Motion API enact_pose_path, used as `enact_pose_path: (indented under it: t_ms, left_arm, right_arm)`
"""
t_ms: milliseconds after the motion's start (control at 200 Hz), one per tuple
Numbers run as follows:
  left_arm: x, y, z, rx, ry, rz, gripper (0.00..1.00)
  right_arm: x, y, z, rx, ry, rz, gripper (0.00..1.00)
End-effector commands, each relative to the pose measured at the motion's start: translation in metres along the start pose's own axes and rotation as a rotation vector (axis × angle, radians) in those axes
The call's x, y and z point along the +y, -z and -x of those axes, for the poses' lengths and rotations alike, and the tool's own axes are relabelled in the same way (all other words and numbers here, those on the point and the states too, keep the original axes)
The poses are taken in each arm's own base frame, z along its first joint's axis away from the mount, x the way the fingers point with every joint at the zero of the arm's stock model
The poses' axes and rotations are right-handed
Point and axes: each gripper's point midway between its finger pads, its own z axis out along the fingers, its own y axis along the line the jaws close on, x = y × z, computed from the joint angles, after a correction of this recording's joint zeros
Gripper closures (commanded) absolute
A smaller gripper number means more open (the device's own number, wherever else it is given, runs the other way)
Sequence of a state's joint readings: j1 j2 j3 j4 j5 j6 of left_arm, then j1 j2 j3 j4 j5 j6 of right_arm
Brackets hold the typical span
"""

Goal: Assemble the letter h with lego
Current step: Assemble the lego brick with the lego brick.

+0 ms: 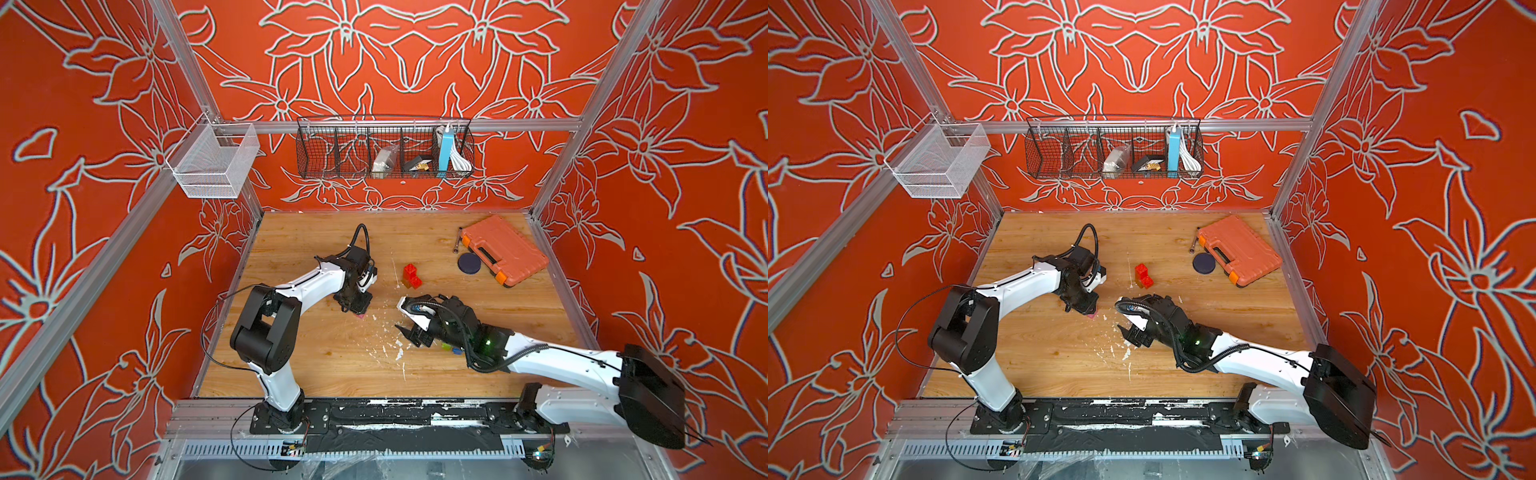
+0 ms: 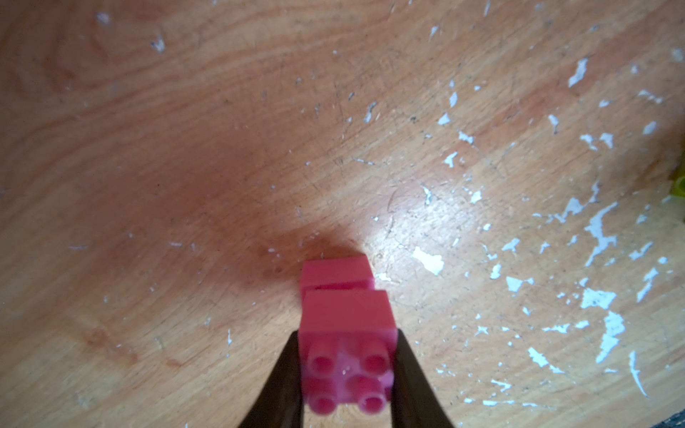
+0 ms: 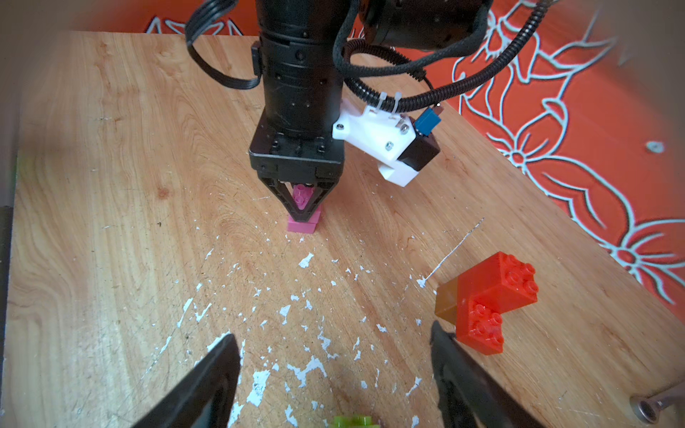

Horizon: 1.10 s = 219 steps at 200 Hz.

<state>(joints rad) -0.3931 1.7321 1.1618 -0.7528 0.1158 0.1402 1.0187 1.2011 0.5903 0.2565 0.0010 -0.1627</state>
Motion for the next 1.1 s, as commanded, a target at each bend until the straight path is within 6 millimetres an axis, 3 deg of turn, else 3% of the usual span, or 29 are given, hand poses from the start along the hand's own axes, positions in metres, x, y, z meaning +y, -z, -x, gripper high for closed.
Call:
enact_pose_path:
  t_ms: [0,470,741,991,1091]
  left_arm:
    - [0.002,0.004,-0.007,0.032,0.015,0.033,0.74]
    - [0.006,-0.01,-0.014,0.066,0.028,0.045,0.73]
    - [-0.005,-0.008,-0.008,0.042,0.017,-0.003,0.73]
    - [0.003,-0.024,-0.017,0.101,0.013,0.039,0.74]
    - [0.004,-0.027,-0.02,0.112,0.007,0.04,0.75]
  right_arm:
    - [-0.006,0.004,-0.004,0.018,0.001,-0.024,0.17]
    - [-0.006,0.002,-0.002,0.02,0.001,-0.012,0.18]
    - [-0.006,0.005,-0.003,0.016,-0.001,-0.015,0.18]
    - [-0.006,0.004,-0.002,0.017,-0.01,-0.014,0.17]
    - [-0.016,0.007,-0.001,0.03,-0.049,-0.04,0.18]
